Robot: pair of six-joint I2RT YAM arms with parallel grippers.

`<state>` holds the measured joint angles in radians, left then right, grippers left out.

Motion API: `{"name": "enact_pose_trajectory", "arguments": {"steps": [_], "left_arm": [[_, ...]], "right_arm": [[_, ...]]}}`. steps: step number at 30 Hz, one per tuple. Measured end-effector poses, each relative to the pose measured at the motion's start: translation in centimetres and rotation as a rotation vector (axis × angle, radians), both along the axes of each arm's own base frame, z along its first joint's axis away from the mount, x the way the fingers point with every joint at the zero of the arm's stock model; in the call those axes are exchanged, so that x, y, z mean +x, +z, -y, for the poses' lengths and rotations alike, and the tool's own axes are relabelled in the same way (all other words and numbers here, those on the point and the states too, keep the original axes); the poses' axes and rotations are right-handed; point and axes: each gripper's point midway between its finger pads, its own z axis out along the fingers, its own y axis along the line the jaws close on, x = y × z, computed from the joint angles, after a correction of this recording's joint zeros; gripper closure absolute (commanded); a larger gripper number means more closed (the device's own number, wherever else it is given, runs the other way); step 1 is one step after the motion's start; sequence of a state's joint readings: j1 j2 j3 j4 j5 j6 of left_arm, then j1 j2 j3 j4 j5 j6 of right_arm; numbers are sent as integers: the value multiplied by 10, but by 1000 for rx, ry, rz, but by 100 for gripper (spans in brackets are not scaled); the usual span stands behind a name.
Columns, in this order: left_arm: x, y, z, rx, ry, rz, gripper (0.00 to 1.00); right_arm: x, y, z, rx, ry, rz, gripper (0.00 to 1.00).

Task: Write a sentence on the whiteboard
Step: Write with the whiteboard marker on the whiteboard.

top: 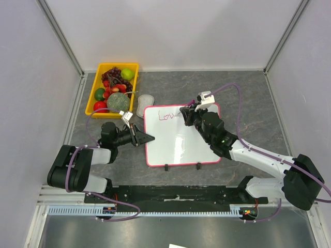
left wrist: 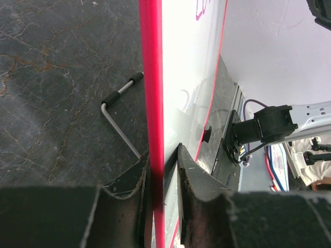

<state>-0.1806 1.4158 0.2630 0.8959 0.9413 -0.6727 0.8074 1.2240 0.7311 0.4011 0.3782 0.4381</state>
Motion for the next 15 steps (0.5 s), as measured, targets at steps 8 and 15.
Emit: {"name": "enact_pose_trajectory", "arguments": {"steps": [8,15], "left_arm": [[0,0,0,0,0,0,98],[0,0,0,0,0,0,98]], "right_arm": [[2,0,5,-2,-30,1,100],[4,1,10,-3,-51,3,100]]}}
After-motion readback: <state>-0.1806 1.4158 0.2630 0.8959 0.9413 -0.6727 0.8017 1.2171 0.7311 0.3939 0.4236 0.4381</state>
